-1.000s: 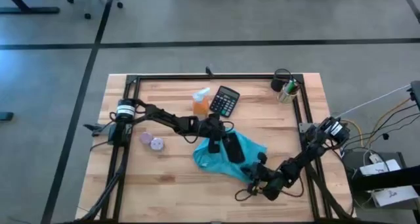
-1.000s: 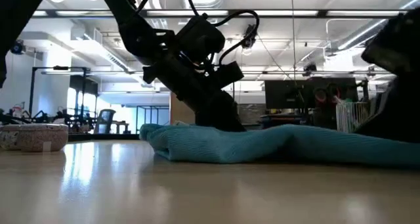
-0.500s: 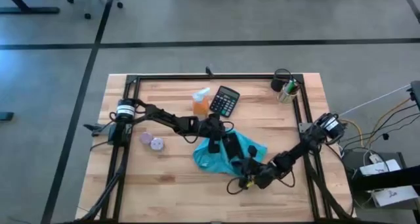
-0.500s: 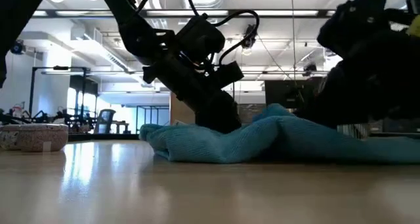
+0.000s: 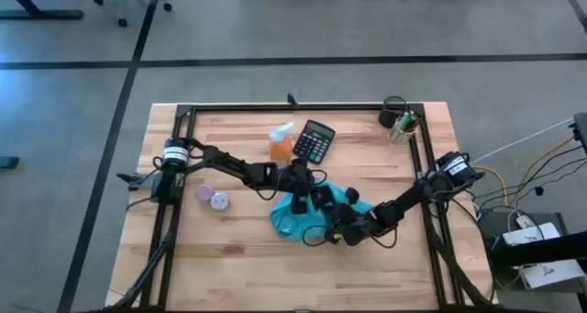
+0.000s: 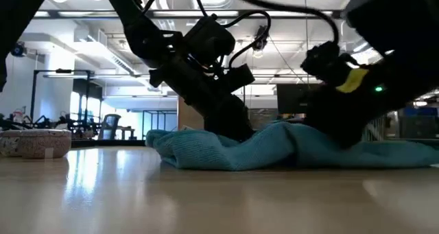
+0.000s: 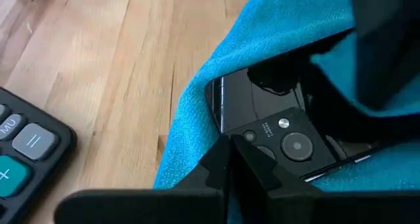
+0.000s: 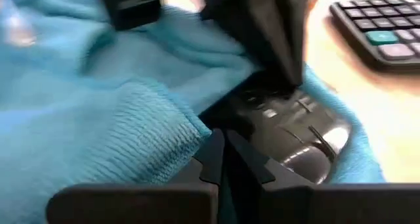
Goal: Apply microfiber cloth
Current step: Wipe the front and back of the black cellphone with the blue microfiber cloth
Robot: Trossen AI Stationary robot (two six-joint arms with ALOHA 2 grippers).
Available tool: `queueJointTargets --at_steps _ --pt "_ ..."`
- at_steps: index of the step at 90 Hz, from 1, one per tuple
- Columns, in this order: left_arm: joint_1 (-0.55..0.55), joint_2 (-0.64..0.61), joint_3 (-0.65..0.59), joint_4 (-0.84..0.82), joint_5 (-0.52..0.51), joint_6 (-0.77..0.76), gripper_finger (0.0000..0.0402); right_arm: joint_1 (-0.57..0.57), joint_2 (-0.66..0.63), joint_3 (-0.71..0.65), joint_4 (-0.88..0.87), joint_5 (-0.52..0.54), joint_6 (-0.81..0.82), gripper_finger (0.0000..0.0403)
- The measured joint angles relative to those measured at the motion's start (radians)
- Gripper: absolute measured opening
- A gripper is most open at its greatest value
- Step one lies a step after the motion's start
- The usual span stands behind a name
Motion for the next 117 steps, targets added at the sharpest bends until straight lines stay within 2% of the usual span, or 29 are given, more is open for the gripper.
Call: queueJointTargets --at_steps 7,18,30,48,51,55,63,80,101,110,117 --pt "0.000 0.000 0.000 0.000 0.001 0.000 0.0000 -0.021 0.000 -0.001 0.047 -0.046 -0.056 0.0000" --pt "0.000 0.000 0.000 0.000 0.000 0.000 0.0000 -0.027 0.001 -0.001 0.110 -0.182 -0.109 0.0000" --pt "0.000 0.000 0.000 -0.001 0.000 0.001 0.0000 0.002 -0.003 0.002 0.075 -0.282 -0.036 0.0000" --pt "0.000 0.000 0.000 -0.001 0.001 0.003 0.0000 0.116 -0.006 0.003 0.017 -0.295 0.088 0.0000" --pt "0.000 0.000 0.000 -0.001 0.000 0.003 0.0000 0.136 -0.006 0.002 -0.009 -0.327 0.117 0.0000" --pt "0.000 0.000 0.000 -0.001 0.000 0.003 0.0000 0.162 -0.004 -0.001 -0.007 -0.290 0.145 0.0000" --pt "0.000 0.000 0.000 -0.001 -0.002 0.006 0.0000 0.200 -0.013 -0.002 -0.032 -0.286 0.187 0.0000" --pt "0.000 -0.009 0.000 -0.003 -0.006 0.033 0.0000 0.249 -0.081 -0.007 -0.111 -0.220 0.125 0.0000" --pt "0.000 -0.090 -0.006 -0.096 -0.009 0.081 0.0000 0.249 -0.250 0.021 -0.531 -0.206 0.126 0.0000" --pt "-0.003 -0.127 -0.005 -0.107 -0.010 0.087 0.0000 0.239 -0.313 0.039 -0.643 -0.191 0.091 0.0000" --pt "-0.012 -0.145 -0.004 -0.110 -0.011 0.095 0.0000 0.229 -0.338 0.039 -0.694 -0.142 0.046 0.0000"
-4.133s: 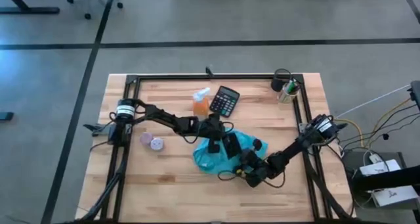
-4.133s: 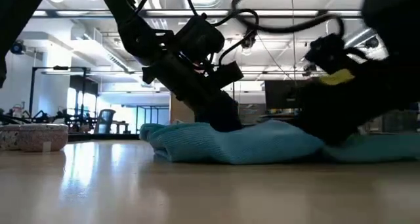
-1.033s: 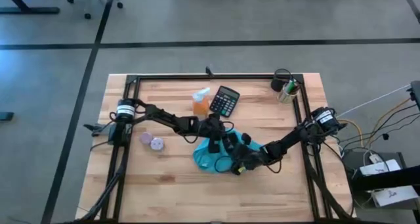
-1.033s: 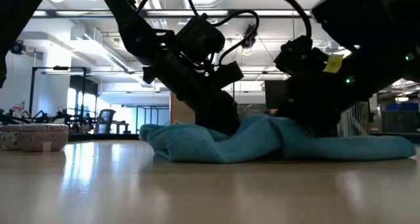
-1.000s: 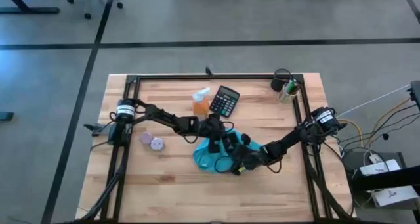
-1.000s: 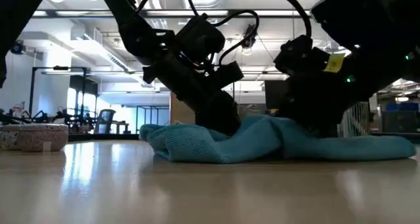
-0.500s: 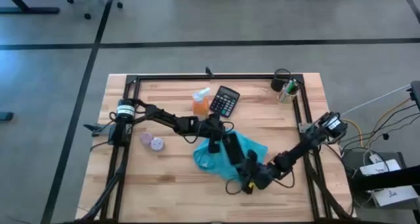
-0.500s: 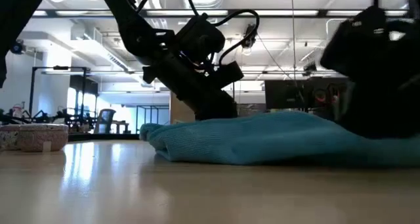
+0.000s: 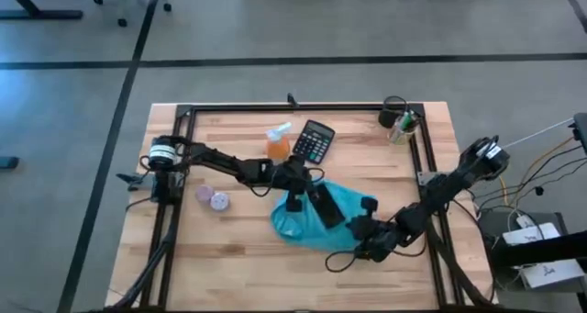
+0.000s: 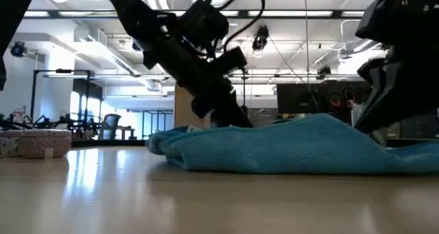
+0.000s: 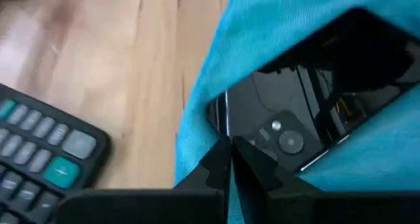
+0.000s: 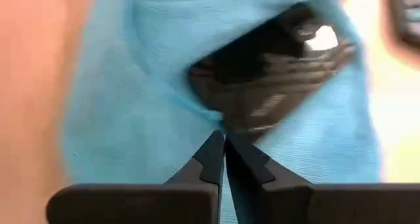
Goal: Apply microfiber cloth
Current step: Wipe the front and back of the black cellphone with the blue microfiber cloth
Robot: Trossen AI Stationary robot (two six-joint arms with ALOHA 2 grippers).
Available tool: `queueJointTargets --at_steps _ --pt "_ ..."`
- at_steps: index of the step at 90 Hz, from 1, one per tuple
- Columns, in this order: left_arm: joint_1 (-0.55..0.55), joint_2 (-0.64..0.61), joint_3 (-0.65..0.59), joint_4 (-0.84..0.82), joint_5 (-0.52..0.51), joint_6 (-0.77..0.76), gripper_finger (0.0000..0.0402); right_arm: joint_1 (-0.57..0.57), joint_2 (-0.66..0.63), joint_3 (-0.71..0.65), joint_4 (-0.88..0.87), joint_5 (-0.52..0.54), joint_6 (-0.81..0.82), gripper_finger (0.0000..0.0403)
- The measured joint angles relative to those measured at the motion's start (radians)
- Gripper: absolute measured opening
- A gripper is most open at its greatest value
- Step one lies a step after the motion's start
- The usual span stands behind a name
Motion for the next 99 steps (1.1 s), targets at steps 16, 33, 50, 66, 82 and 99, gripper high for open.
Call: queueJointTargets --at_steps 16,33,50,66,82,99 --pt "-0.054 -0.023 0.000 -0.023 0.001 0.018 0.0000 -0.058 0.012 -0.005 -0.004 0.059 -0.135 0.0000" --pt "-0.133 -0.023 -0.023 -0.079 0.002 -0.004 0.0000 -0.159 0.080 -0.010 -0.003 -0.034 -0.210 0.0000" --pt "-0.167 -0.010 -0.089 -0.002 0.005 -0.116 0.0000 -0.237 0.138 -0.007 0.135 -0.172 -0.322 0.0000" --pt "-0.163 0.076 -0.142 0.214 0.003 -0.177 0.0000 -0.240 0.148 -0.010 0.294 -0.244 -0.424 0.0000" --pt "-0.159 0.117 -0.134 0.255 0.001 -0.195 0.0000 -0.240 0.120 -0.013 0.300 -0.304 -0.401 0.0000" --pt "-0.158 0.116 -0.127 0.253 0.000 -0.201 0.0000 -0.239 0.047 -0.012 0.330 -0.309 -0.403 0.0000"
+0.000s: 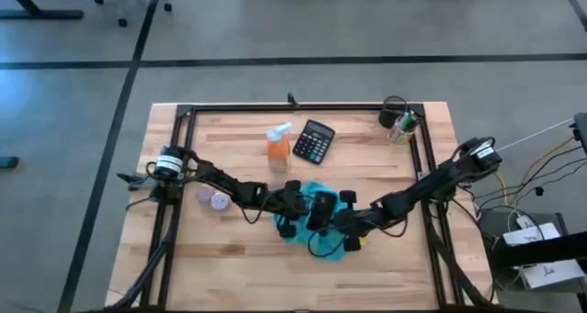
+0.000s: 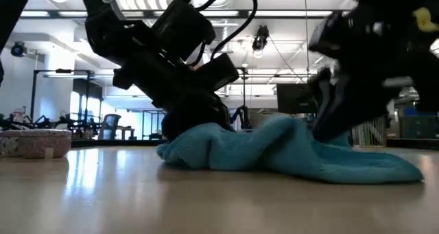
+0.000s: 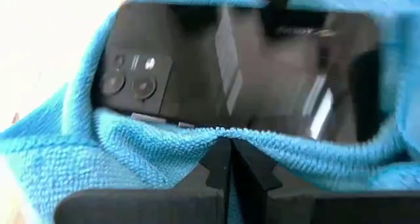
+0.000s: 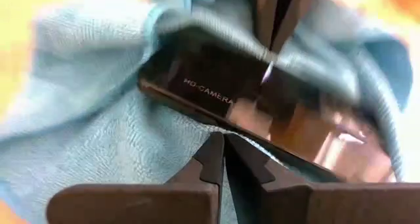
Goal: Apply microfiber cloth
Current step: Wipe the front and back of the black cellphone with the blue microfiber cloth
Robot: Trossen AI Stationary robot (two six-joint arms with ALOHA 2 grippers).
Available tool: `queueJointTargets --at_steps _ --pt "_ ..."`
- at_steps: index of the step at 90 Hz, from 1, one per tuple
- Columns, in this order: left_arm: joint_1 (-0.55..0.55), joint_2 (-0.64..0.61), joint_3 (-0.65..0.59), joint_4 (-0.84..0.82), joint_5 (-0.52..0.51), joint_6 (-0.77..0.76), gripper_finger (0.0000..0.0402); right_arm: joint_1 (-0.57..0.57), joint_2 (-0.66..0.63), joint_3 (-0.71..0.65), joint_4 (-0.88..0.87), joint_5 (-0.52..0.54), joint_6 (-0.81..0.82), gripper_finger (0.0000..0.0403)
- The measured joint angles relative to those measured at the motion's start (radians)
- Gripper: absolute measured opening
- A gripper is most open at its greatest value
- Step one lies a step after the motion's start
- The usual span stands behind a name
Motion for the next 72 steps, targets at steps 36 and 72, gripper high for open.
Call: queueJointTargets --at_steps 36,72 --pt "0.000 0.004 0.003 0.030 0.004 0.018 0.0000 -0.049 -0.034 0.003 0.058 0.107 -0.122 0.0000" --pt "-0.001 -0.160 0.011 -0.302 -0.003 0.070 0.0000 -0.087 0.011 0.003 0.190 0.095 -0.189 0.0000"
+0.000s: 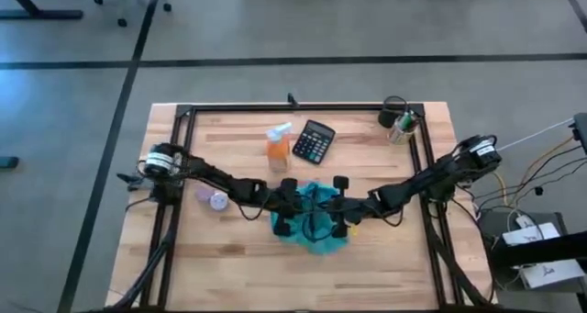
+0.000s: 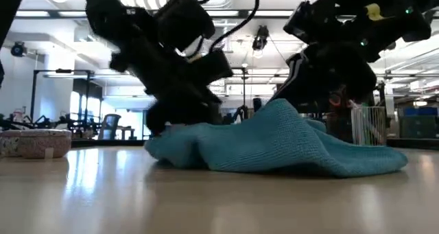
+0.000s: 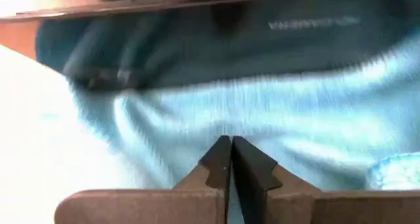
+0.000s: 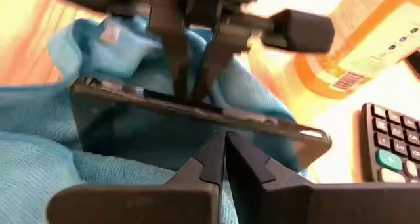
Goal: Apply microfiber cloth
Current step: Wipe the front and back of the black cellphone with the blue microfiber cloth
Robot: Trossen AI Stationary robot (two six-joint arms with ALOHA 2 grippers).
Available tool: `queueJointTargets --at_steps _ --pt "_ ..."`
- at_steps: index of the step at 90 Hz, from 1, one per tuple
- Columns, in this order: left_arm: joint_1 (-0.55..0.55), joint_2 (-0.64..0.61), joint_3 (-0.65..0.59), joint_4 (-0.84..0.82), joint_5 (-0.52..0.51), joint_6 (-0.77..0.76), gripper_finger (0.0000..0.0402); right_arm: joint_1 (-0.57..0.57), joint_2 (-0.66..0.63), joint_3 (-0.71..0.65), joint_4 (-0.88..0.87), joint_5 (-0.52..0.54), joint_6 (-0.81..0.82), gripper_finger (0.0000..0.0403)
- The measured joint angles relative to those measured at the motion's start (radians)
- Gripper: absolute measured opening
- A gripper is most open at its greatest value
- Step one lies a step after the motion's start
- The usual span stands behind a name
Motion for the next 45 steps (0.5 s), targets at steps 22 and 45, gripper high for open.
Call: queueJointTargets --at_steps 22,45 --pt "0.000 -0.153 -0.047 -0.103 -0.064 0.000 0.0000 -0.009 0.030 -0.001 0.038 -0.024 -0.002 0.0000" --pt "-0.001 -0.213 -0.137 -0.061 -0.075 -0.056 0.0000 0.000 -0.038 -0.001 -0.074 -0.105 0.018 0.0000"
